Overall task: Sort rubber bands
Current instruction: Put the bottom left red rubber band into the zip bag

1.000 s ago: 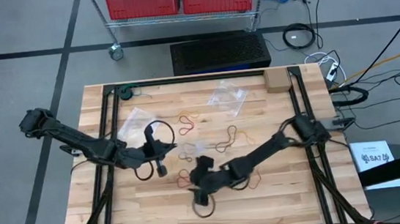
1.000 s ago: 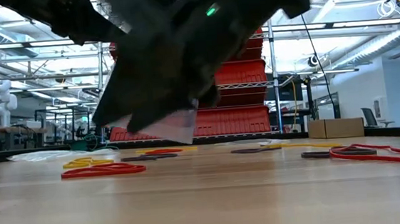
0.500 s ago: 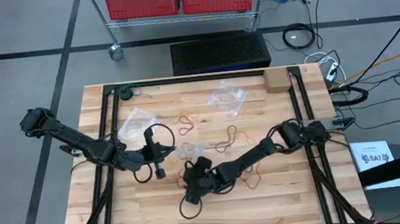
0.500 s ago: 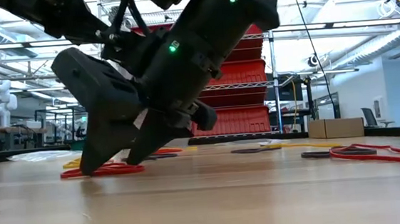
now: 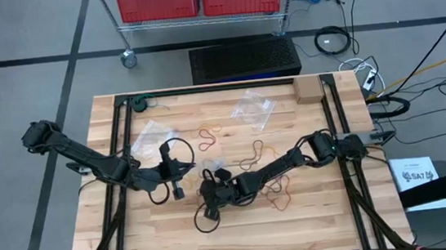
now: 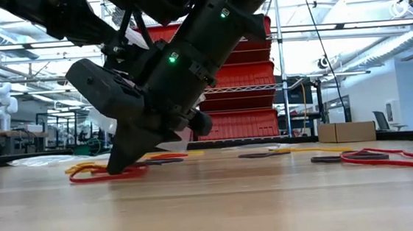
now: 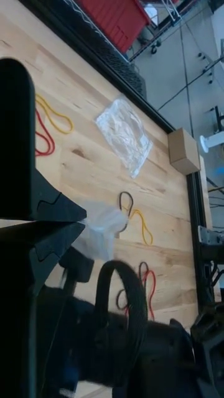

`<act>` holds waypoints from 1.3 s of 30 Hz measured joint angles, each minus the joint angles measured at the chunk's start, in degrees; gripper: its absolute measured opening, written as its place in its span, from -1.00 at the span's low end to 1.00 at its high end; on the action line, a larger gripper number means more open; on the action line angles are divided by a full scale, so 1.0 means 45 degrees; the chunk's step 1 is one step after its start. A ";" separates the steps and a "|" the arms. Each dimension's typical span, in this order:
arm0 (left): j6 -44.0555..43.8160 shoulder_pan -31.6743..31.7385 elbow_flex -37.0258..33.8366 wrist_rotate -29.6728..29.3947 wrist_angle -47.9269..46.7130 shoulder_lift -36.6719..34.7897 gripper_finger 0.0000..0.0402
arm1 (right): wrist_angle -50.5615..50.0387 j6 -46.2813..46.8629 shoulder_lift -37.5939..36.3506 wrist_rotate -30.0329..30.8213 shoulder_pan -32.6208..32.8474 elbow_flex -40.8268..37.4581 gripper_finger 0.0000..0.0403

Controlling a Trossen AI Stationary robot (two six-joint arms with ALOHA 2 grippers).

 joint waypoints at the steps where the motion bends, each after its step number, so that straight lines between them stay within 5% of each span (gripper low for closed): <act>1: 0.0000 -0.0001 -0.0001 -0.0034 0.0010 0.0000 -1.00 | -0.0046 -0.0163 -0.0139 -0.0258 -0.0009 -0.0033 -0.97; 7: -0.0266 0.0008 0.0000 -0.0305 0.0077 0.0000 -1.00 | -0.1550 -0.1810 -0.1823 -0.1557 0.0029 -0.0253 -1.00; 15: -0.0321 0.0012 0.0002 -0.0368 0.0680 0.0000 -1.00 | -0.2128 -0.3629 -0.4622 -0.0829 0.0063 -0.0163 -1.00; 28: -0.0350 0.0008 -0.0002 -0.0335 0.1857 0.0024 -1.00 | -0.3436 -0.6373 -0.7591 0.5002 0.0258 -0.0121 -1.00; 39: -0.0700 0.0057 -0.0002 -0.0301 0.3727 0.0024 -1.00 | -0.3676 -0.7166 -0.7452 0.6439 0.0155 -0.0130 -1.00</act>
